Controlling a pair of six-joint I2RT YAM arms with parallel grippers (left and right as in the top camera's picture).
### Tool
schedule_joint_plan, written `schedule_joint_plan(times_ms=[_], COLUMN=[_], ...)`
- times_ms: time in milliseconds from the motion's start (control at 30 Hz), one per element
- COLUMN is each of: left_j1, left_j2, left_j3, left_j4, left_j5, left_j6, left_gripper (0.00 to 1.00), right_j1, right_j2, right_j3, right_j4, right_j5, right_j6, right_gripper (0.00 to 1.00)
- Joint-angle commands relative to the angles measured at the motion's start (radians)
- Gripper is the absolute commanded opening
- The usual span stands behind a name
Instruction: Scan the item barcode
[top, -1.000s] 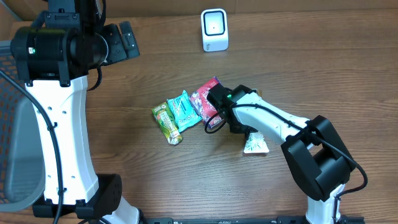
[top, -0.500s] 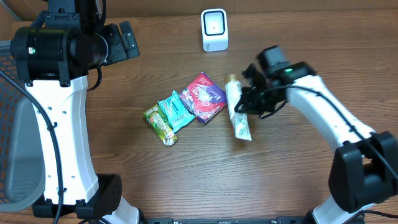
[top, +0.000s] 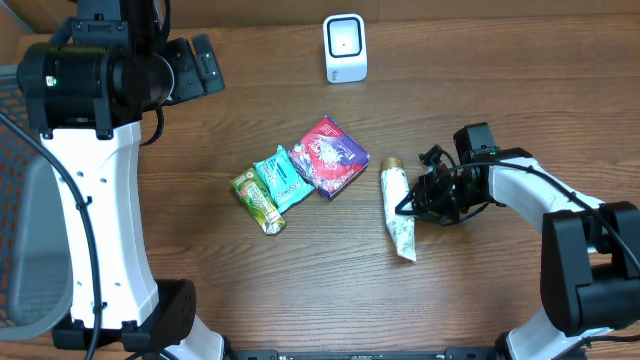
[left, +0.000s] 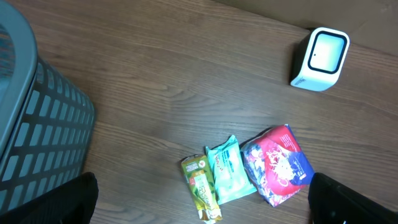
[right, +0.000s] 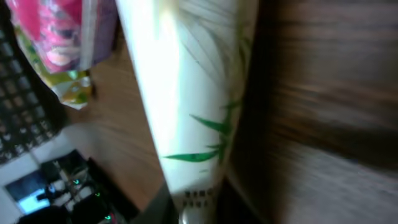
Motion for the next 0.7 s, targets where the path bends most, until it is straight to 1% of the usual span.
schedule_joint_plan(times_ms=[0, 33, 67, 133, 200, 333, 433, 533, 567, 667], left_j1=[0.000, 0.000, 0.000, 0.000, 0.000, 0.000, 0.000, 0.000, 0.000, 0.000], left_j2=[-0.002, -0.002, -0.002, -0.002, -0.002, -0.002, -0.002, -0.002, -0.002, -0.002], left_j3=[-0.002, -0.002, -0.002, -0.002, -0.002, -0.002, -0.002, -0.002, -0.002, -0.002], left_j4=[0.001, 0.001, 0.001, 0.001, 0.001, 0.001, 0.001, 0.001, 0.001, 0.001], left_j5=[0.008, 0.008, 0.008, 0.008, 0.008, 0.008, 0.008, 0.008, 0.008, 0.008], left_j6=[-0.011, -0.011, -0.011, -0.011, -0.011, -0.011, -0.011, -0.011, -0.011, -0.011], left_gripper=[0.99, 1.00, 1.00, 1.00, 1.00, 1.00, 1.00, 1.00, 1.00, 0.99], right_j1=[-0.005, -0.006, -0.006, -0.006, -0.006, 0.009, 0.065, 0.164, 0.192, 0.319], right_j2=[-0.024, -0.024, -0.024, -0.024, -0.024, -0.024, -0.024, -0.024, -0.024, -0.024], right_j3=[0.008, 0.014, 0.025, 0.061, 0.128, 0.291, 0.417, 0.459, 0.459, 0.449], right_j4=[0.011, 0.006, -0.004, -0.041, -0.113, -0.270, -0.385, -0.450, -0.460, -0.492], right_j5=[0.141, 0.185, 0.226, 0.289, 0.371, 0.521, 0.591, 0.651, 0.673, 0.798], right_j6=[0.062, 0.076, 0.077, 0.077, 0.077, 0.076, 0.060, 0.048, 0.055, 0.125], right_gripper=[0.38, 0.43, 0.52, 0.58, 0.63, 0.66, 0.66, 0.66, 0.68, 0.69])
